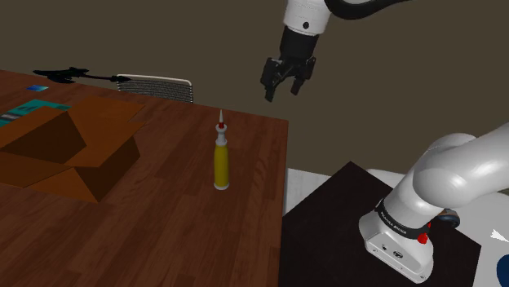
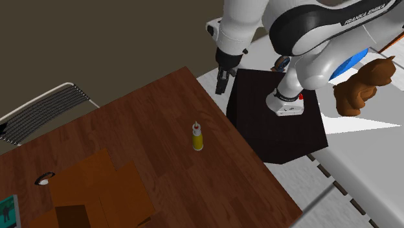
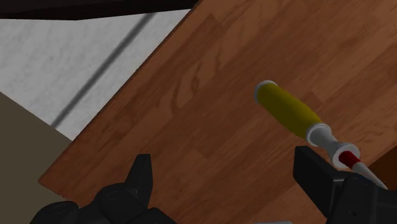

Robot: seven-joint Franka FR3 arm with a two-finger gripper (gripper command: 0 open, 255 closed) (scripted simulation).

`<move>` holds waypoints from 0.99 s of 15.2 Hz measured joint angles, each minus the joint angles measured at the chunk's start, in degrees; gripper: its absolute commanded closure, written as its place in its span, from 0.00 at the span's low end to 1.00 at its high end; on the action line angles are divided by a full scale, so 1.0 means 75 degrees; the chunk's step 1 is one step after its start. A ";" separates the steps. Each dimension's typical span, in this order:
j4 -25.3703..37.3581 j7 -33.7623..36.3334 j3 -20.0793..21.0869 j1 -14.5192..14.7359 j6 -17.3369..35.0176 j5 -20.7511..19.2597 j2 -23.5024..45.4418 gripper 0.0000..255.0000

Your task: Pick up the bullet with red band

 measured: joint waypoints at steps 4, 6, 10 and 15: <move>0.0660 0.1022 0.0813 -0.0096 0.0323 -0.0214 0.0978 0.00; 0.0973 0.1544 0.1189 -0.0142 0.0457 -0.0405 0.1457 0.00; 0.1809 0.2737 0.1962 -0.0236 0.0690 -0.1111 0.2725 0.00; 0.2199 0.3536 0.2331 -0.0193 0.0949 -0.1731 0.3603 0.00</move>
